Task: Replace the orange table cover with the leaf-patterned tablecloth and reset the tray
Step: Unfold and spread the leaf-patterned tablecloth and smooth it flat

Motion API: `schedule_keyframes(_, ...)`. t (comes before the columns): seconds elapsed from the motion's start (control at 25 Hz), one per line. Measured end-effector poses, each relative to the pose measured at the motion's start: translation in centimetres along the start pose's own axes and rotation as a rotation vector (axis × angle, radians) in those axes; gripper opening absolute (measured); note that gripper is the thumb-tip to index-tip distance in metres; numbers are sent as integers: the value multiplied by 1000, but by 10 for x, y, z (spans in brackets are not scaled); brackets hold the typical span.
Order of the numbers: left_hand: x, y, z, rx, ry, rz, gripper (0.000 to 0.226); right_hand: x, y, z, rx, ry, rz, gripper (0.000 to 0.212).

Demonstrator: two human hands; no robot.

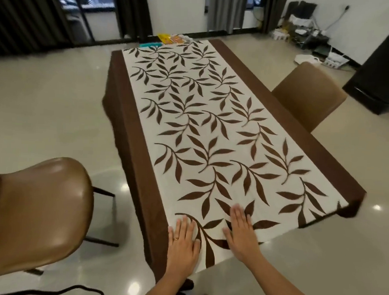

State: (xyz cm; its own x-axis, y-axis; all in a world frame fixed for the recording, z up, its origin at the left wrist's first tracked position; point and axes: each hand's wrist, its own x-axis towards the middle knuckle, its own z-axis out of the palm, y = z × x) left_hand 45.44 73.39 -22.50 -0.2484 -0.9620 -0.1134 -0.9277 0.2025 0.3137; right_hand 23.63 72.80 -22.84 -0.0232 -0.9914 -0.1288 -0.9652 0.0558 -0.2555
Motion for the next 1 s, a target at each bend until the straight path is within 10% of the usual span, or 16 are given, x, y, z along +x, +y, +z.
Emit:
schedule_keyframes(0.24,17,18,2,-14,84,-12,56,11,-36,19,-9,48,-359,58)
schedule_keyframes(0.68,37,83,28,6,181,-189,58,33,89,-27,-41,-32,-178,64)
schedule_keyframes(1.0,67,163,63,-9,151,-225,55,50,116,-31,-34,-17,-435,58)
